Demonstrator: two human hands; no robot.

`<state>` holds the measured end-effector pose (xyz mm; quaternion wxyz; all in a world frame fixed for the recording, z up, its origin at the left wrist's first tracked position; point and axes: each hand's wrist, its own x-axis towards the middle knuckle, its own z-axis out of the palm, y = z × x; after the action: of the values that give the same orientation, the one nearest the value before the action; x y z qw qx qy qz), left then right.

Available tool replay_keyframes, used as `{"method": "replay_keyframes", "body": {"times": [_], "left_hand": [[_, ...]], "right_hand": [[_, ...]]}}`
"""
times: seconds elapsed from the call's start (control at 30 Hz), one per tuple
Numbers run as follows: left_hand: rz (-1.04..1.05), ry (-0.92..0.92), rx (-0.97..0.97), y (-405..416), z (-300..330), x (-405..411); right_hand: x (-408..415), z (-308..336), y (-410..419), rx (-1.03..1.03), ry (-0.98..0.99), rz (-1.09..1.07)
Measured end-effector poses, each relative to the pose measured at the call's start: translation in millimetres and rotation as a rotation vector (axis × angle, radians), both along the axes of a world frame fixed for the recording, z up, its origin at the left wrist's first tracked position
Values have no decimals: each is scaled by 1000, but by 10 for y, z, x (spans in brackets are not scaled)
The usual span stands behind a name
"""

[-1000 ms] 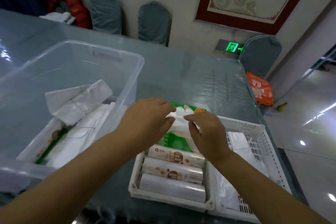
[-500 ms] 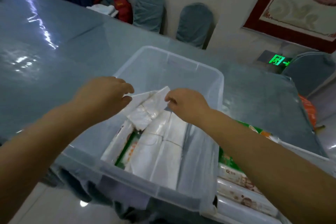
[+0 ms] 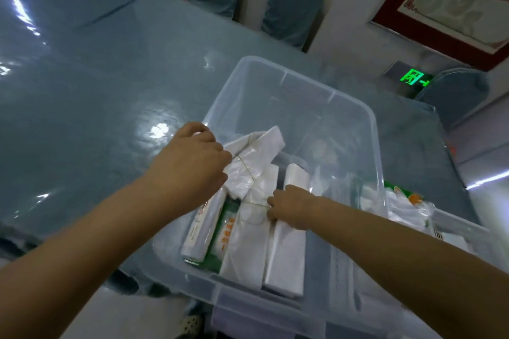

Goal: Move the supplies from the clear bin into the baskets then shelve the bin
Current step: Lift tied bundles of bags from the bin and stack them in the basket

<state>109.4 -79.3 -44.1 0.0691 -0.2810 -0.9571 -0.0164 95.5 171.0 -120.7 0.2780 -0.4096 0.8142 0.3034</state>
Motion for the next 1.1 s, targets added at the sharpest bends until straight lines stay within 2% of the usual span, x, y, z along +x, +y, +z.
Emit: {"method": "replay_keyframes", "body": {"times": [0.13,0.27,0.37,0.5,0.57,0.7,0.77,0.83,0.93,1.0,1.1], "left_hand": [[-11,-6,-25,2,-8,-11],[-7,-22,-42,13,26,0],[-14,-40,-11,24,56,25],[-12,-22,141,33,131,33],[-47,4,124,47,187,26],[-69,-28,19,222,401,-77],[-80,-83,-132,395,363,-184],[-194,-172,-300,609,220,-252],[-473,-286,-537,965,-144,-245],[-599,-326,-656,1128,-428,-235],[-772,-248,-596,1343,-745,-258]], "right_hand": [[-14,52,-3,72,49,132],[-52,215,34,86,50,120],[-138,471,81,14,64,42],[-187,893,279,-303,206,-207],[-152,1022,413,-556,308,-382],[-66,1163,596,-1232,438,-707],[-39,1170,614,-1518,484,-896],[-43,1138,628,-1722,538,-1049],[19,1082,735,-1777,688,-1114],[27,979,724,-1740,724,-1152],[29,944,753,-1728,794,-1165]]}}
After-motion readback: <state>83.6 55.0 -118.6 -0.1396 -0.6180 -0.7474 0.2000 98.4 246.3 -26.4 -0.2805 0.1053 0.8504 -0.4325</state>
